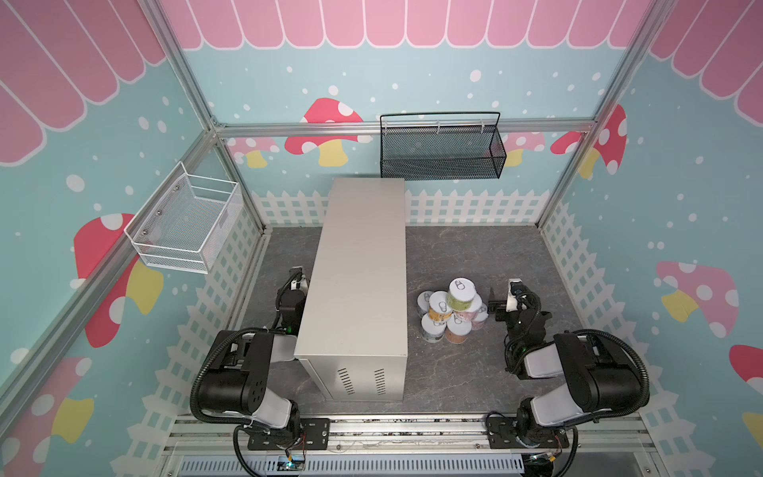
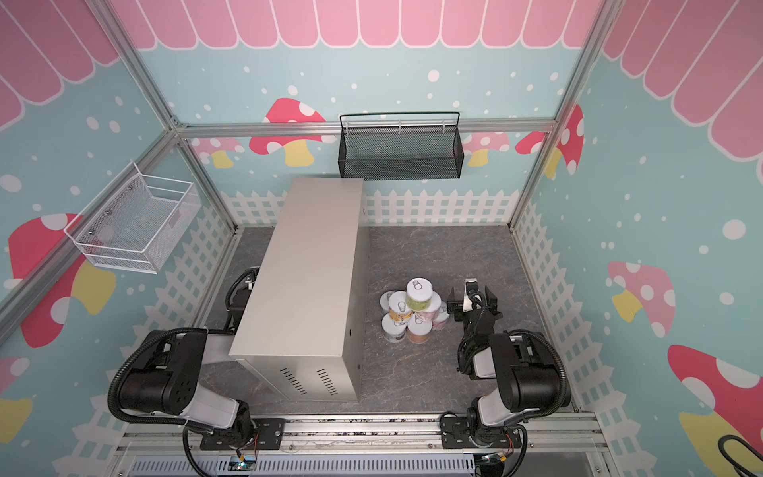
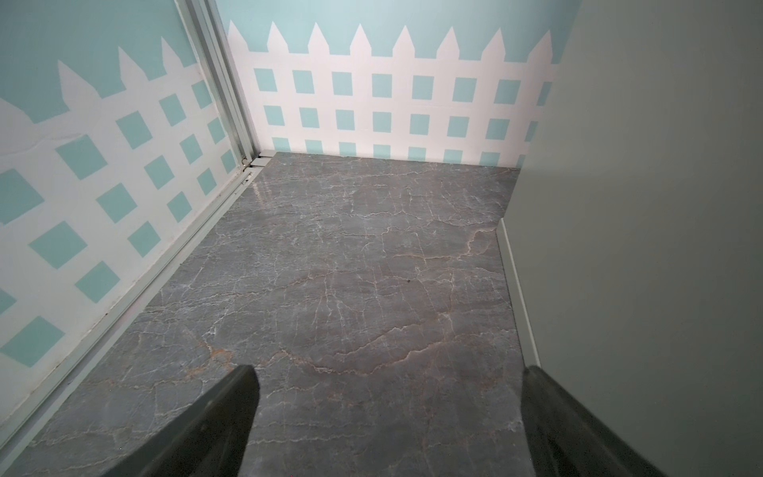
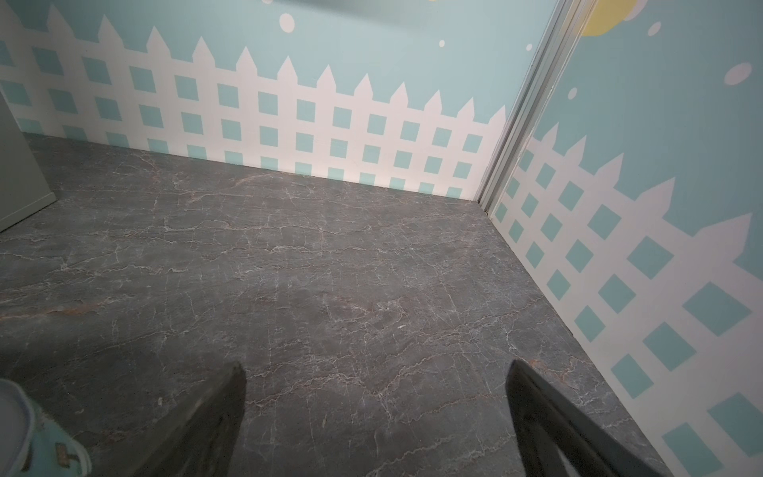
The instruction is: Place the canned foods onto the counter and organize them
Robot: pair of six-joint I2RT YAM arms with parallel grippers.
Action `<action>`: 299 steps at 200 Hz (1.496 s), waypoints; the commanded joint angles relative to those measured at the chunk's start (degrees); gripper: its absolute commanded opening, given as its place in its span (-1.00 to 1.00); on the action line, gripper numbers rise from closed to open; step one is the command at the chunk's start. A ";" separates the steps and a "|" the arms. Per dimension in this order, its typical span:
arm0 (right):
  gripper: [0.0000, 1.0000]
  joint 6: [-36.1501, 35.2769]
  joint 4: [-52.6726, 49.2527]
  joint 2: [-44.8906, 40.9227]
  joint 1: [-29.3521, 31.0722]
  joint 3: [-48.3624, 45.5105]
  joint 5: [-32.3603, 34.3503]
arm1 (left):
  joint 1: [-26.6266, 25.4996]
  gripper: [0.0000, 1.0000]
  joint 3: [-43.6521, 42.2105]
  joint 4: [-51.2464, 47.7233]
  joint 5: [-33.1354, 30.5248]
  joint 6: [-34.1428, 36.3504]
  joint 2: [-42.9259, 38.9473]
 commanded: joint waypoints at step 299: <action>0.99 3.41 -31.76 -8.50 -0.99 14.59 2.56 | 0.05 1.00 61.72 -103.29 14.89 -4.32 -28.90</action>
